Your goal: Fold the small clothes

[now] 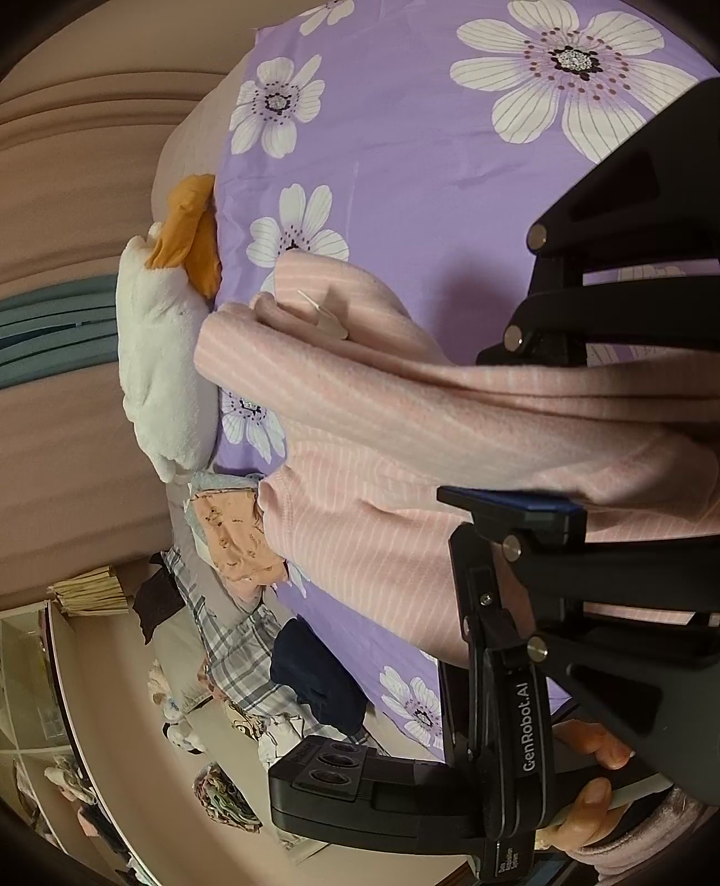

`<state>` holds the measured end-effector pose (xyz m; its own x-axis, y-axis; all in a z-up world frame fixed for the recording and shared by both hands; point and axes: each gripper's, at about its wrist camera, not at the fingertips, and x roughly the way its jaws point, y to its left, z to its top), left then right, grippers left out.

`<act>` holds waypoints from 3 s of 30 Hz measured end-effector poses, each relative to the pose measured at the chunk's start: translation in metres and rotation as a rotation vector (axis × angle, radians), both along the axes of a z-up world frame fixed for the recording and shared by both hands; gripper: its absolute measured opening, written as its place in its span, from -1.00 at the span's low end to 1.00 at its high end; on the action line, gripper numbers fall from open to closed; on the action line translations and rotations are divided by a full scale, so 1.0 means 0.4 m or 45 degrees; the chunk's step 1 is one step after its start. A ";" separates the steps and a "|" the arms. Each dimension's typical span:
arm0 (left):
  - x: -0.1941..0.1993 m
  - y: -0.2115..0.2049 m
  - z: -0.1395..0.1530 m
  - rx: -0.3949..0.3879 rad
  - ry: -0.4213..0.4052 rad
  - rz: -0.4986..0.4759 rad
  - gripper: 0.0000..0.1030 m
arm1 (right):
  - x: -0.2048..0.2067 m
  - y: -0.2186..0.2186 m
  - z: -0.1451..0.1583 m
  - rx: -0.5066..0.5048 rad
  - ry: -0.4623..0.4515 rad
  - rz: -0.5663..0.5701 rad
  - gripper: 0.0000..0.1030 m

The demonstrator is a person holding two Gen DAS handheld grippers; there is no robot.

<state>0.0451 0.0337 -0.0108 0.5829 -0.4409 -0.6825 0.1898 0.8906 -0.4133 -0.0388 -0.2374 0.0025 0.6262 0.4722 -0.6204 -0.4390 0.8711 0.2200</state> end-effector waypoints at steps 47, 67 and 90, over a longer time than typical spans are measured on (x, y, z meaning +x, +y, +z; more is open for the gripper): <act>0.146 -0.009 -0.007 0.035 0.010 -0.024 -0.23 | 0.220 0.030 -0.021 -0.020 -0.011 -0.056 -0.43; 0.287 -0.045 -0.086 0.061 0.086 -0.059 -0.23 | 0.365 0.005 -0.112 -0.044 0.048 -0.125 -0.43; 0.364 -0.066 -0.154 0.093 0.165 -0.060 -0.23 | 0.437 0.014 -0.189 -0.065 0.115 -0.162 -0.43</act>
